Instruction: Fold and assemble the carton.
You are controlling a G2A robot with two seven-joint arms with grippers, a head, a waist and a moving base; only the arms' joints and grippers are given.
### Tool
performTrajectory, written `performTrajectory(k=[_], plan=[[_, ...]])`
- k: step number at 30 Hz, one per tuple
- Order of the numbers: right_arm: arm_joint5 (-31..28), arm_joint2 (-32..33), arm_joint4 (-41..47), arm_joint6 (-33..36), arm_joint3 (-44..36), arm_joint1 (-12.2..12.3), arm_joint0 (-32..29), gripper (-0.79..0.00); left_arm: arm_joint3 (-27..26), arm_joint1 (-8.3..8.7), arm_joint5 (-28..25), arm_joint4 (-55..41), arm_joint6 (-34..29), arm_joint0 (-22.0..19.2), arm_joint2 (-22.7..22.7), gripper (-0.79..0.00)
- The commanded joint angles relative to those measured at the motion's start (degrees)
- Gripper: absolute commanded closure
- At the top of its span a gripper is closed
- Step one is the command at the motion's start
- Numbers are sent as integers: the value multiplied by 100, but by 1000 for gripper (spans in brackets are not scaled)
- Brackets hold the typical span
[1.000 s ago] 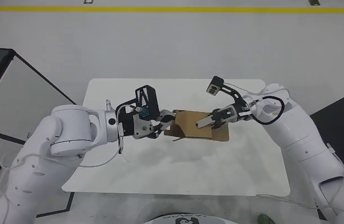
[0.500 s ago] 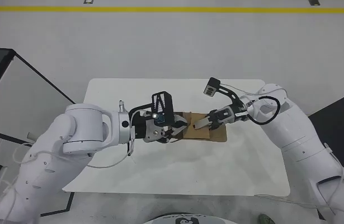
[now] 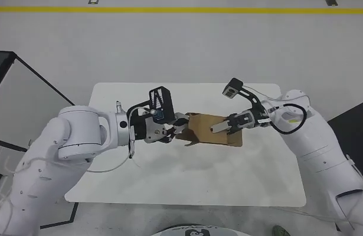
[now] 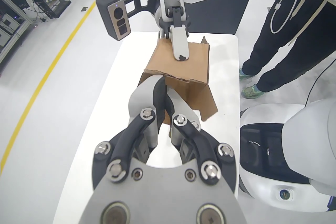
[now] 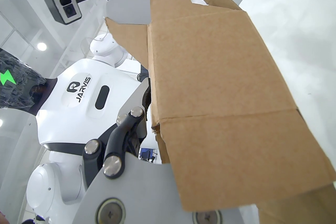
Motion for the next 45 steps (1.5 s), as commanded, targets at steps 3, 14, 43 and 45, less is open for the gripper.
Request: performTrajectory(k=[3, 14, 43, 45], plan=[[-214, 181, 35, 3, -73, 30, -64, 0, -27, 49, -52, 0, 15, 216, -280, 0], [-311, 604, 333, 3, -574, 66, -310, 0, 11, 107, -13, 139, 108, 602, -589, 0], [-310, 334, 419, 3, -182, -66, -163, 0, 128, -77, -17, 130, 373, 42, 482, 0], [-310, 286, 430, 3, -175, -80, -123, 0, 147, -85, -10, 136, 360, 8, 513, 0]])
